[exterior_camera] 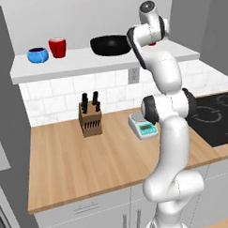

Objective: Gather all objects into one cabinet and sort the glasses and bowls to opposite sides.

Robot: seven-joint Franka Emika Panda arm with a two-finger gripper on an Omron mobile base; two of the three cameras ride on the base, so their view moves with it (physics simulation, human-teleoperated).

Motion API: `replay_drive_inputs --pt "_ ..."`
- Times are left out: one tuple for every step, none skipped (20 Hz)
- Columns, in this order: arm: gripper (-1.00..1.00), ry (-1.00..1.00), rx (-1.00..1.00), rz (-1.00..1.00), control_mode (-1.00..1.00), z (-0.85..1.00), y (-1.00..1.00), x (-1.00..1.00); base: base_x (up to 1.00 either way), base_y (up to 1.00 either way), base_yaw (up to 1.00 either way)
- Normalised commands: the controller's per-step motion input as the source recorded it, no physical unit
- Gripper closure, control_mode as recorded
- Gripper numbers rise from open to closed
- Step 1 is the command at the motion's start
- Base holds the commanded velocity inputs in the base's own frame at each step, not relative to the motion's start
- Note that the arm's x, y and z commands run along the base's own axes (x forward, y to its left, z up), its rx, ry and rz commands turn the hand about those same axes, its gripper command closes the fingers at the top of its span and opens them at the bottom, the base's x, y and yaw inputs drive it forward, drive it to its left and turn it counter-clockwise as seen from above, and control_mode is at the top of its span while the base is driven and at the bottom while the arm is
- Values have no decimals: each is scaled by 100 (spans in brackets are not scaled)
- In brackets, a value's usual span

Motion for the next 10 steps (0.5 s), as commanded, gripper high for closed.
replay_drive_inputs --pt "100 0 0 -2 -100 -16 -2 0 0 0 0" --pt "100 0 0 -1 -100 -19 0 0 0 0 0" --pt "100 0 0 -1 -100 -21 0 1 0 0 0" --pt "100 0 0 0 -100 -22 -3 0 0 0 0" --pt "100 0 1 0 -100 -26 -6 0 0 0 0" --pt "100 0 0 0 -100 -26 -2 0 0 0 0" --pt "100 0 0 0 -100 -27 0 0 0 0 0" --pt "100 0 1 0 -100 -27 -4 0 0 0 0" --pt "100 0 2 0 -100 -24 -6 0 0 0 0" --pt "100 0 3 0 -100 -17 -11 0 0 0 0"
